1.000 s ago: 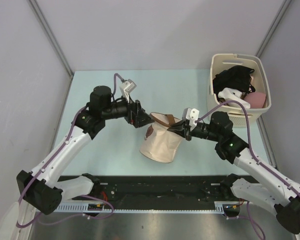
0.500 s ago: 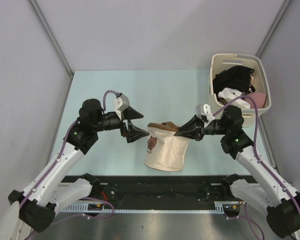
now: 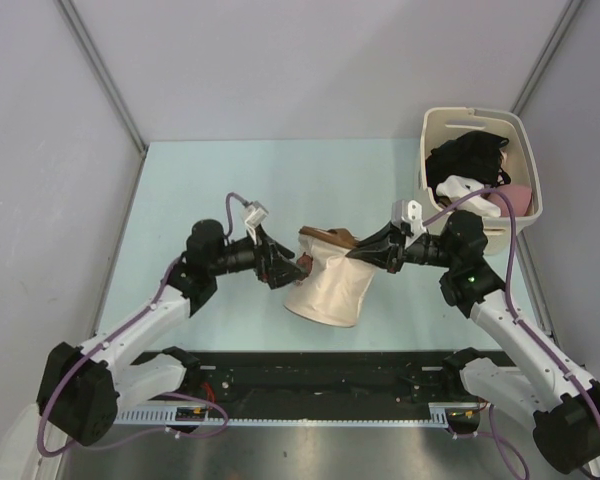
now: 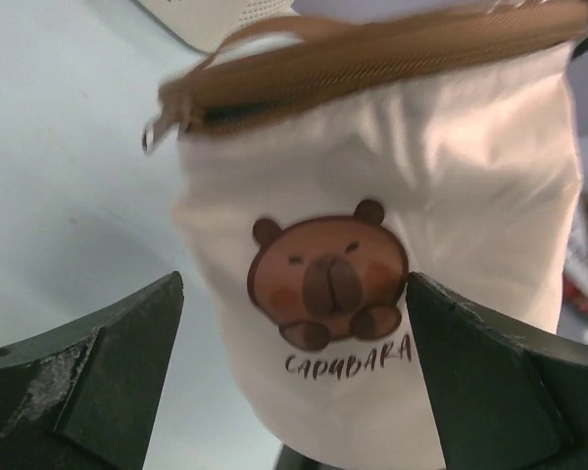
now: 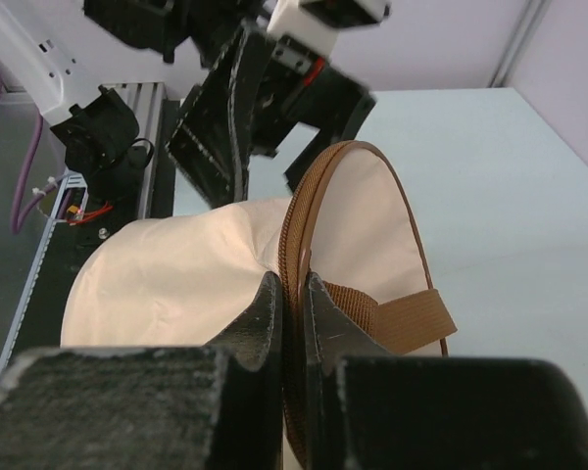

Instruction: Unzip the laundry bag and remove the bra

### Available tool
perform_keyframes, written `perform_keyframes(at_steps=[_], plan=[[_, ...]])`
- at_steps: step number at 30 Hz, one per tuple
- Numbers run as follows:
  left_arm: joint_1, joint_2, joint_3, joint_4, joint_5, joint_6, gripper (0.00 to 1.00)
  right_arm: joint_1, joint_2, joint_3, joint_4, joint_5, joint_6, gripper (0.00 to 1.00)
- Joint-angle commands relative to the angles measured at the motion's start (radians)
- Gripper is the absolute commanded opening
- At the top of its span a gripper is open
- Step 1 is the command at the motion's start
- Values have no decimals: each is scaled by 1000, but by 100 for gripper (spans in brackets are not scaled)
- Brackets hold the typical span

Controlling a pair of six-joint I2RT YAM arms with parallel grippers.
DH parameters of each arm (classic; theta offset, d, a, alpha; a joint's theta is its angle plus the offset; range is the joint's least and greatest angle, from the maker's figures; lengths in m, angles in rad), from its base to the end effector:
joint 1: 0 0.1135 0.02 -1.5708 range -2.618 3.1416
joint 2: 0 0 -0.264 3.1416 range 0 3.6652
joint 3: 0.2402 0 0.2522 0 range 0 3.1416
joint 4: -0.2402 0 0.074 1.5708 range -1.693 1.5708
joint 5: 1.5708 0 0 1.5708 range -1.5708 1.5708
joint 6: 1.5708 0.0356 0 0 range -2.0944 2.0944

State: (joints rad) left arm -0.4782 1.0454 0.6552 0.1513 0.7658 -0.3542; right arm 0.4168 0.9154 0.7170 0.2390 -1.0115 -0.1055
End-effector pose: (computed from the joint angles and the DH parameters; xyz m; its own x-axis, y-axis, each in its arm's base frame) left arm 0.1962 -0.1295 0.2806 -0.5195 -0.0123 -0.8544 0.7990 0.3473 -0.4908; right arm 0.1742 0.1101 0.3371 0.1411 0.0014 -0.9900 -0.9798 0.1432 -0.1394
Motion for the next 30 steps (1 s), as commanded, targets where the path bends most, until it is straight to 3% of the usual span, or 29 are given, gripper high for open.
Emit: perform_keyframes(at_steps=[1,4,9,13,14,16,17,19,20,21,25,27,28,29,30], plan=[[4,-50,-181,429,-20,-364,100,10,-23,-4,91,57,1,0],[12,-32,-163,334,-23,-322,100,7,-39,-10,97,54,1,0],[16,52,-184,454,12,-393,100,7,-61,-16,103,56,6,0],[16,221,-206,770,125,-560,100,8,-61,-19,125,57,23,0],[15,258,-213,939,145,-659,97,10,-59,-19,128,57,26,0],[15,382,-209,1101,203,-771,84,13,-59,-21,132,62,30,0],[15,430,-203,1213,219,-904,64,14,-59,-21,131,65,30,0],[16,511,-192,1532,249,-1043,35,17,-62,-22,114,74,18,0],[16,586,-163,1577,256,-1142,9,19,-64,-21,96,80,12,0],[15,605,-145,1574,273,-1157,0,20,-62,-21,85,88,-3,0],[16,582,-164,1562,248,-1102,0,25,-75,-21,13,128,-52,0],[18,524,-160,1437,236,-1056,0,25,-90,-22,-44,203,-77,1],[18,500,-149,1356,234,-974,0,25,-96,-22,-78,230,-82,20],[20,425,-140,1269,227,-917,0,25,-105,-21,-92,293,-86,33],[18,383,-129,1013,219,-845,0,27,-118,-22,-104,319,-89,41]])
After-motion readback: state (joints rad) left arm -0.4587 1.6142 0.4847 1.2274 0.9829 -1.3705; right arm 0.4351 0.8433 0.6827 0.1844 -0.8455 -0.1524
